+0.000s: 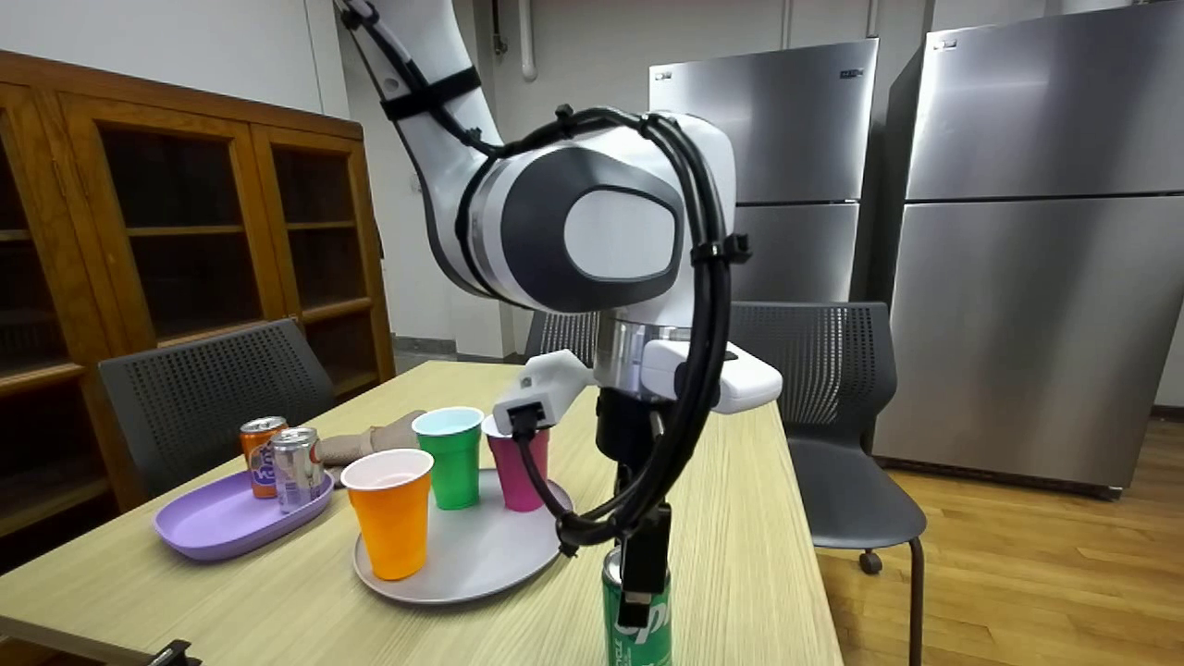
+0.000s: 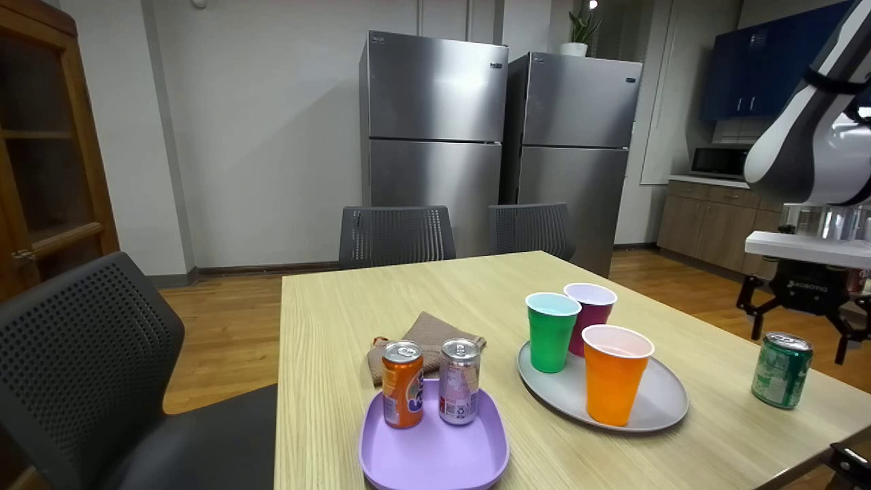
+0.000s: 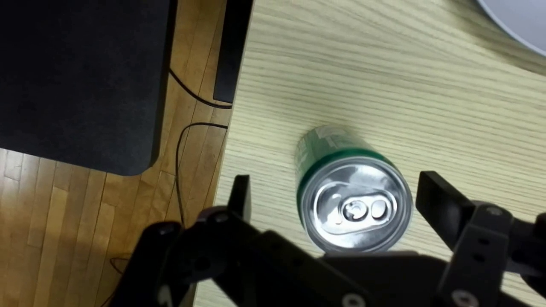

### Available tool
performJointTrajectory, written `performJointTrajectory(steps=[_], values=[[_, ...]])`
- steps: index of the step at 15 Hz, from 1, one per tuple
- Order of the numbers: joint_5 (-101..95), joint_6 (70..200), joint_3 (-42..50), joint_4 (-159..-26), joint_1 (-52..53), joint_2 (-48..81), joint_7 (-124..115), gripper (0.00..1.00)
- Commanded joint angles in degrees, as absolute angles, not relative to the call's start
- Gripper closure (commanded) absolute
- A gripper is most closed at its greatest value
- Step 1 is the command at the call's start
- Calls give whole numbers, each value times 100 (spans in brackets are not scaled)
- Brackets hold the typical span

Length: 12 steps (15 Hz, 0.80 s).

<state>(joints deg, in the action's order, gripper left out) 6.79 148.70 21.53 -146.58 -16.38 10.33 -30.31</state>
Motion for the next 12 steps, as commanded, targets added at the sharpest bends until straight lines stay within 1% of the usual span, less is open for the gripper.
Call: performJointTrajectory(steps=[1,9,10,11,12], values=[[943,14876,2118,-14442,-1620,1188,-3065,0],[1015,14863,2131,-14307,-1582,1372,-3064,0],[1016,14863,2132,-14302,-1580,1386,-3061,14],[1016,14859,2135,-14298,-1578,1393,-3057,26],[1013,14856,2138,-14294,-1576,1398,-3056,34]])
